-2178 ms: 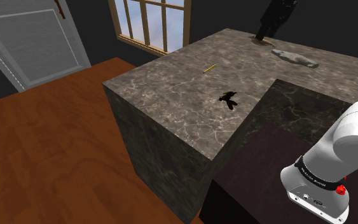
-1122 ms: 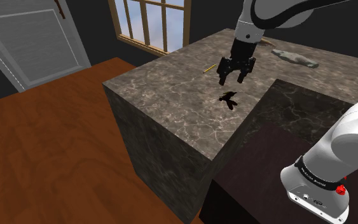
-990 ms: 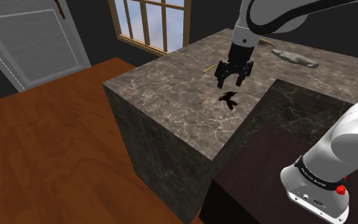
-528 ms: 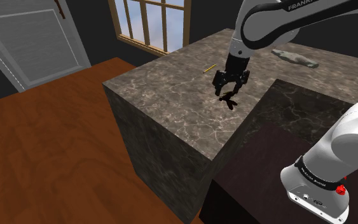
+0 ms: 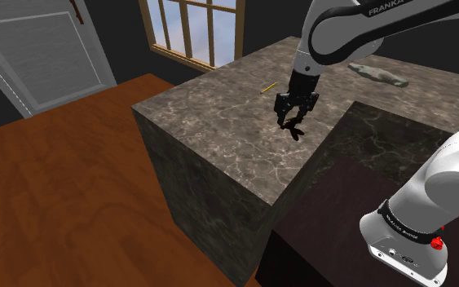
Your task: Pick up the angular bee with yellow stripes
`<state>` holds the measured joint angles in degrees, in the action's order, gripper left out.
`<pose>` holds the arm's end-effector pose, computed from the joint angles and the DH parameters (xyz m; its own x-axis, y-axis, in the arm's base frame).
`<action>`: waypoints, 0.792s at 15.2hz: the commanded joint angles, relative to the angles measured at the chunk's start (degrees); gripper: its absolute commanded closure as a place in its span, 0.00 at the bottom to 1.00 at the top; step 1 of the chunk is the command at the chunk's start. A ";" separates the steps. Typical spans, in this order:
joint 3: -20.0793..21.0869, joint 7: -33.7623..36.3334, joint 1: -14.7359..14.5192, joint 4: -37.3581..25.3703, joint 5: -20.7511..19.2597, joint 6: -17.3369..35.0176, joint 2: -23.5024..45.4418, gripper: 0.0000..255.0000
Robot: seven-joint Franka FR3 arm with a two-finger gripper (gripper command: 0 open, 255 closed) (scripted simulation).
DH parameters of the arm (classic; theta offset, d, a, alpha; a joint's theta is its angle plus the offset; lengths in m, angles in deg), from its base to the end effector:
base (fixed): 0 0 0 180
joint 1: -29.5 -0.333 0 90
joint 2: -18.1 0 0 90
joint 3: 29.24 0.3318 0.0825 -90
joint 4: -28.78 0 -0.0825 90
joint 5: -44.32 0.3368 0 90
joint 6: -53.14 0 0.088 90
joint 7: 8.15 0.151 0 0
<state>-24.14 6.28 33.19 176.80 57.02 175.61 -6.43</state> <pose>0.3498 0.0259 0.3999 0.9368 -0.3444 -0.0617 -0.3497 -0.9269 -0.1360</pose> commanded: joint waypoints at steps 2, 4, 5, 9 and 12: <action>-0.01 0.01 0.01 0.09 -0.01 -0.04 0.02 1.00; -0.08 0.09 0.09 -0.49 -0.14 -0.93 -0.29 1.00; -0.12 0.22 0.12 -0.99 -0.24 -1.79 -0.66 1.00; -0.27 0.74 0.24 -3.11 -0.61 -5.21 -1.99 1.00; -0.39 1.10 0.32 -4.82 -0.87 -7.73 -2.81 1.00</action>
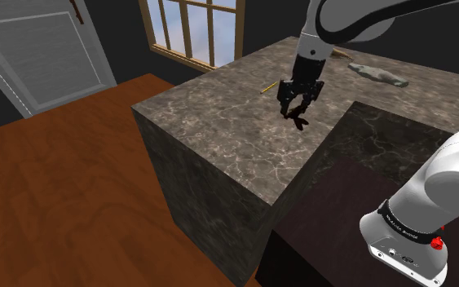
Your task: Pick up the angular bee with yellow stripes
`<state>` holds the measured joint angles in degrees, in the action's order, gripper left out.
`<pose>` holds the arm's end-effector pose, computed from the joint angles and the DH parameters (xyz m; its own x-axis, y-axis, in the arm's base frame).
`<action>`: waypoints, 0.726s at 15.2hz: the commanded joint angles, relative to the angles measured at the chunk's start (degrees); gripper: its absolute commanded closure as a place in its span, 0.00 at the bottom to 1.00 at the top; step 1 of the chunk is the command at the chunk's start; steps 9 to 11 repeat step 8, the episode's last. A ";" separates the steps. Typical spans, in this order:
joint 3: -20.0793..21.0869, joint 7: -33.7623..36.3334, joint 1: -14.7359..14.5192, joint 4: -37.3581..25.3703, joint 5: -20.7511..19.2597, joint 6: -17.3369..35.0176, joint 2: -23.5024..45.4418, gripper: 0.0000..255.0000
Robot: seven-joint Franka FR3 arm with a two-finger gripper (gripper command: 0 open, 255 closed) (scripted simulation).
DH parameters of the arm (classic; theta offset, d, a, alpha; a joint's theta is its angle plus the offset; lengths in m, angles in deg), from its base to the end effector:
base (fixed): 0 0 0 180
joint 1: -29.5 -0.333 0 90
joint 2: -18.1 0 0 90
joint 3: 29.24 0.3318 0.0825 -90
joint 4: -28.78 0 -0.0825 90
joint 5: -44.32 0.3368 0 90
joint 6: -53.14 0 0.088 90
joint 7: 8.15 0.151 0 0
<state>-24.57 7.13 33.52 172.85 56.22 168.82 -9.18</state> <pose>0.3452 0.0248 0.4355 0.9366 -0.3445 -0.0636 -0.3501 -0.9269 -0.1353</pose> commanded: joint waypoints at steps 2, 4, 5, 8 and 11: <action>-0.04 0.49 0.03 -2.06 -0.23 -2.58 -0.53 1.00; -0.12 0.72 0.08 -3.30 -0.38 -4.21 -0.94 1.00; -0.16 0.83 0.10 -3.93 -0.45 -5.02 -1.12 1.00; -0.21 0.97 0.12 -4.68 -0.53 -5.95 -1.31 1.00; -0.21 0.97 0.12 -4.68 -0.53 -5.95 -1.31 1.00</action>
